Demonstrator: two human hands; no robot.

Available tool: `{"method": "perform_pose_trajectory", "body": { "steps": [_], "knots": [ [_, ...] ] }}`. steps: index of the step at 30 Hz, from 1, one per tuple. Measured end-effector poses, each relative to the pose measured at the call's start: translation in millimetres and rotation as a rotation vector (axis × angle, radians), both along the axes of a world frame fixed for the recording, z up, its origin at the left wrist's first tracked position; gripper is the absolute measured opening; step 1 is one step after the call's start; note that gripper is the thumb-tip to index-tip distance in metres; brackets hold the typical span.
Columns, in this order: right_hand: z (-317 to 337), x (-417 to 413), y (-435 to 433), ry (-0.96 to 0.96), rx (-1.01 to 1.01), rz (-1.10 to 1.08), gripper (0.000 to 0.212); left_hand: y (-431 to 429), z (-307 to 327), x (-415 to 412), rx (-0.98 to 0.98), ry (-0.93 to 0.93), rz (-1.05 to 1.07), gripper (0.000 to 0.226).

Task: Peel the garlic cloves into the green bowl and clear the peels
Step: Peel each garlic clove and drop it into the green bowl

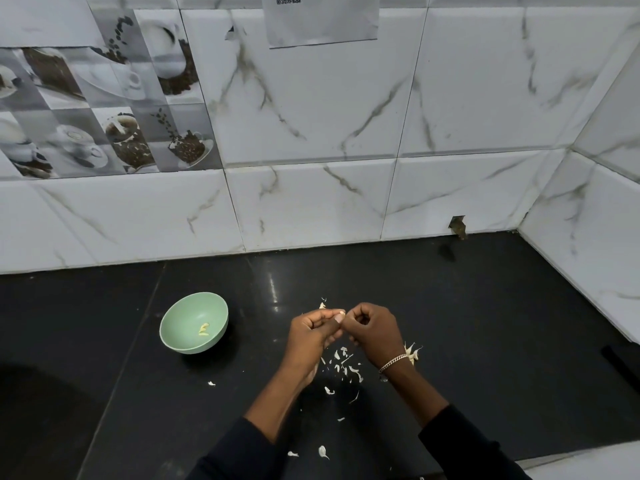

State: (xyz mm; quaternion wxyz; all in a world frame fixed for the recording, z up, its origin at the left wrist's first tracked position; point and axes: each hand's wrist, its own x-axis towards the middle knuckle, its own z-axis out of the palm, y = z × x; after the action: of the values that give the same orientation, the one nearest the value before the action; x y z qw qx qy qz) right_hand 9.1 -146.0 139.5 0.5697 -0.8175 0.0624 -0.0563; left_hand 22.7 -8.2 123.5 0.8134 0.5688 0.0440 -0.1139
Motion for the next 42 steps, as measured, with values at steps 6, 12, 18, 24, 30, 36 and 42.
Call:
{"method": "perform_pose_trajectory", "body": {
  "steps": [6,12,18,24,30,36,42],
  "knots": [
    [-3,3,-3,-0.046,-0.135,0.026,0.019,3,4,2,0.04,-0.027,-0.016,0.007],
    [-2,3,-2,-0.063,-0.164,0.058,0.017,5,6,4,-0.132,0.108,0.02,0.008],
    [-7,2,-12,0.006,-0.132,0.02,0.025,12,7,4,-0.214,0.206,0.052,0.009],
    [-44,13,-24,0.241,-0.301,0.026,0.027,14,2,1,-0.19,0.174,0.028,0.008],
    [-65,15,-30,0.368,-0.287,0.045,0.015,13,-1,1,-0.241,0.164,0.039,0.01],
    [-76,14,-35,0.409,-0.227,0.019,0.011,19,-4,1,-0.231,0.123,0.012,0.015],
    [-74,14,-39,0.275,-0.237,-0.008,0.008,20,-7,1,-0.162,0.103,0.029,0.017]
  ]
}}
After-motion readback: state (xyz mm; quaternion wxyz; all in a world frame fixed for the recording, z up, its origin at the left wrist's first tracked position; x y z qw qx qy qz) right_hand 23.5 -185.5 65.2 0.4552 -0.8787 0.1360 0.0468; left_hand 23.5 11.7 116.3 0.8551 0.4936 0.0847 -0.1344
